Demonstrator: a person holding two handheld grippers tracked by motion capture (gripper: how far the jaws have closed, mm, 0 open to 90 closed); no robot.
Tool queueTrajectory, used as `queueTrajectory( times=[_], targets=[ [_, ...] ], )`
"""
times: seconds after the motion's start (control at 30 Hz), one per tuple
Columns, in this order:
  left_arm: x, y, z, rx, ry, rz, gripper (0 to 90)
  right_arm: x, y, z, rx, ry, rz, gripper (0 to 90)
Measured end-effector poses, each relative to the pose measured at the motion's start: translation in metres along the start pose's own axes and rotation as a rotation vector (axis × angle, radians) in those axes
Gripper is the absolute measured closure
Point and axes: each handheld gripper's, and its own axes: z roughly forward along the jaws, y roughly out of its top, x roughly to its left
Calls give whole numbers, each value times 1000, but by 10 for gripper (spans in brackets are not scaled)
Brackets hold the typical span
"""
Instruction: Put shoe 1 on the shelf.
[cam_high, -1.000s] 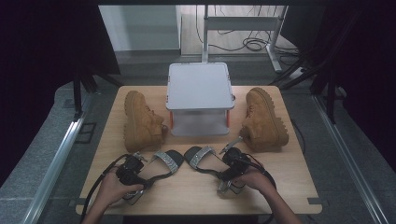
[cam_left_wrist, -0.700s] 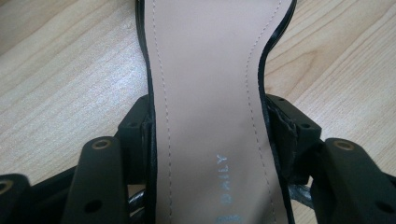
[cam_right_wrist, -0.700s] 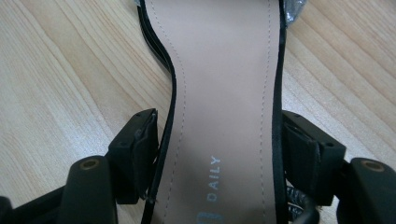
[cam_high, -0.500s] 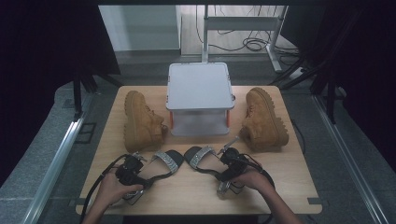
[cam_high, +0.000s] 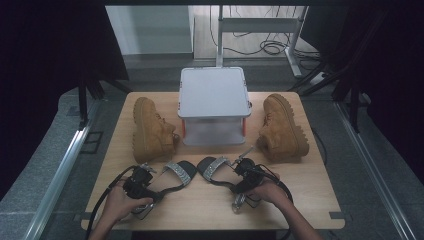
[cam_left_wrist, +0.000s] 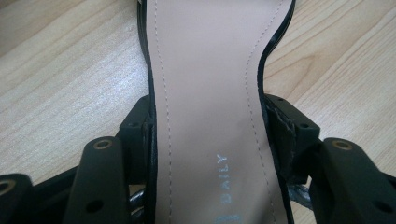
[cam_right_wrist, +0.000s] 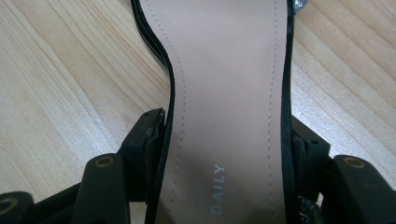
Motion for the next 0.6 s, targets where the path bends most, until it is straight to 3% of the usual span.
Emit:
queueTrajectory(
  times=[0.07, 0.33, 0.6],
  targets=[
    [1, 0, 0, -4, -4, 0, 425, 1, -1, -1, -6, -8, -4, 404],
    [5, -2, -1, -36, -26, -18, 429, -7, -8, -2, -56, 34, 38, 415],
    [10, -4, -11, -105, -46, -41, 431, -9, -15, -11, -116, 35, 81, 416]
  ],
)
